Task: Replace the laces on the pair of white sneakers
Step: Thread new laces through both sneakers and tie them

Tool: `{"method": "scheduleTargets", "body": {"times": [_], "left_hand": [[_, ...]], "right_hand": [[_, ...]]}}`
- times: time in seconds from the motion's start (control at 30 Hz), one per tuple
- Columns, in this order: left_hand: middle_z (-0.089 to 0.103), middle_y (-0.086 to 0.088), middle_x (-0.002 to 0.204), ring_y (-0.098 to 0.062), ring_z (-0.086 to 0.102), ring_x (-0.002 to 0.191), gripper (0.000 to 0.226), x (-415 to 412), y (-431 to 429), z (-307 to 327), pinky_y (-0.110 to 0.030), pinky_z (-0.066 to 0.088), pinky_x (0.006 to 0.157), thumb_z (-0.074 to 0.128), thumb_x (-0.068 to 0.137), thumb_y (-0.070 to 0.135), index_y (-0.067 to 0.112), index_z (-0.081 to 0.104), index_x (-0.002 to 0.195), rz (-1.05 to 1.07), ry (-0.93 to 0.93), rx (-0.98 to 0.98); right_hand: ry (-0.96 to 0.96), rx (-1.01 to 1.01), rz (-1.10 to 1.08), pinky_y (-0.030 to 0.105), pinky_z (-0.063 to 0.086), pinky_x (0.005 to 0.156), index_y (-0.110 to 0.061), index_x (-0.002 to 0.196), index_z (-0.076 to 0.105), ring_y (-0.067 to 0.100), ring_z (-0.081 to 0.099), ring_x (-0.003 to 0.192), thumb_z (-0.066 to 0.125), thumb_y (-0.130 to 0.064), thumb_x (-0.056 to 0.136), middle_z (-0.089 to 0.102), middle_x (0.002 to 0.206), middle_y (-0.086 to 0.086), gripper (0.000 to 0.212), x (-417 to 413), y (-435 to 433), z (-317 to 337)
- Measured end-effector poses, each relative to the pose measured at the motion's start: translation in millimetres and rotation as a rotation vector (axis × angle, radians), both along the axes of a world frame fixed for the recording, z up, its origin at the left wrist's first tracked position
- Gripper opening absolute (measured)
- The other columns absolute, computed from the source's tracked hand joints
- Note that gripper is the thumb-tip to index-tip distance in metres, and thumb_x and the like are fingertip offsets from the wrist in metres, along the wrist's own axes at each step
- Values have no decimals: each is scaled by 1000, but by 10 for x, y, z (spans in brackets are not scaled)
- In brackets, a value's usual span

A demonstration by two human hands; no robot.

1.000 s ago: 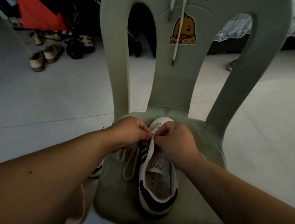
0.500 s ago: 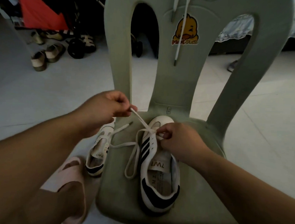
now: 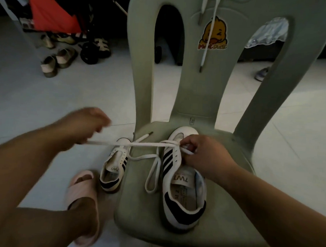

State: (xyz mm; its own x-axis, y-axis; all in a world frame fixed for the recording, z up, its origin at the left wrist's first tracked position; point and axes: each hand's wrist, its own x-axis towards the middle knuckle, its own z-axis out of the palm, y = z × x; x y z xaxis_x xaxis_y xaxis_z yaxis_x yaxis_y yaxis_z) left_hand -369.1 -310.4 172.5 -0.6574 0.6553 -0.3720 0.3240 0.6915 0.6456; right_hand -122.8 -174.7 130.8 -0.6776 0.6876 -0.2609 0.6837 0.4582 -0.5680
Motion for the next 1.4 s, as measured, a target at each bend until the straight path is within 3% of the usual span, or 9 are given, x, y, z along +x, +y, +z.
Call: {"method": "scheduleTargets", "body": {"times": [0.07,0.17,0.33,0.57,0.97,1.03,1.13,1.2,1.4], "left_hand": [[62,5,93,-13,57,82,11,269,95,-125,-23,40,62,63,88,30,24,63,97,-338,181,-139],[61,16,104,-4,57,96,33,656,307,-253,-22,44,79,66,84,41,30,63,115,-570,186,-51],[64,13,94,-3,58,84,23,987,614,-349,-26,49,74,61,86,48,31,64,101,-592,194,49],[59,-1,82,-15,51,71,26,894,701,-215,-27,37,61,49,96,38,17,63,91,-736,289,-161],[65,-1,90,-16,53,75,25,-41,100,-138,-31,44,72,52,92,45,23,63,86,-840,243,-831],[64,5,87,-12,54,75,16,86,156,-163,-26,43,70,57,91,40,28,61,81,-880,245,-716],[64,14,90,-5,60,84,5,429,341,-158,-25,48,77,65,86,37,33,63,88,-740,141,-270],[64,17,95,-2,60,88,16,666,467,-185,-25,49,80,66,84,43,34,65,98,-668,115,-94],[64,4,89,-11,57,80,18,951,665,-353,-29,45,70,59,88,43,25,63,88,-714,263,-102]], "right_hand": [[2,8,-2,10,39,57,-36,105,65,-6,56,75,72,-27,78,65,86,-19,29,0,1,-15],[1,29,-1,11,39,59,-35,107,65,-2,57,76,72,-27,78,64,85,-18,31,-7,4,-20],[14,40,-8,18,44,70,-32,115,63,4,58,81,68,-28,80,68,96,-11,36,14,-5,3],[11,27,-18,25,51,79,-31,118,62,10,62,92,64,-20,79,68,104,-9,41,63,-26,40],[44,26,-177,33,43,99,-31,135,44,22,47,118,72,-25,72,42,129,2,69,140,-14,-38],[60,-56,-214,27,42,94,-29,137,41,21,49,117,73,-25,72,41,133,2,73,142,5,-76],[53,-89,-209,26,43,89,-28,135,45,20,53,111,73,-28,71,47,131,2,70,140,32,-108],[67,-103,-217,28,46,90,-28,132,48,18,56,109,75,-33,68,52,127,0,70,142,39,-115],[116,-118,-220,33,50,92,-29,130,51,15,59,105,78,-43,65,57,122,-3,71,157,58,-123]]}}
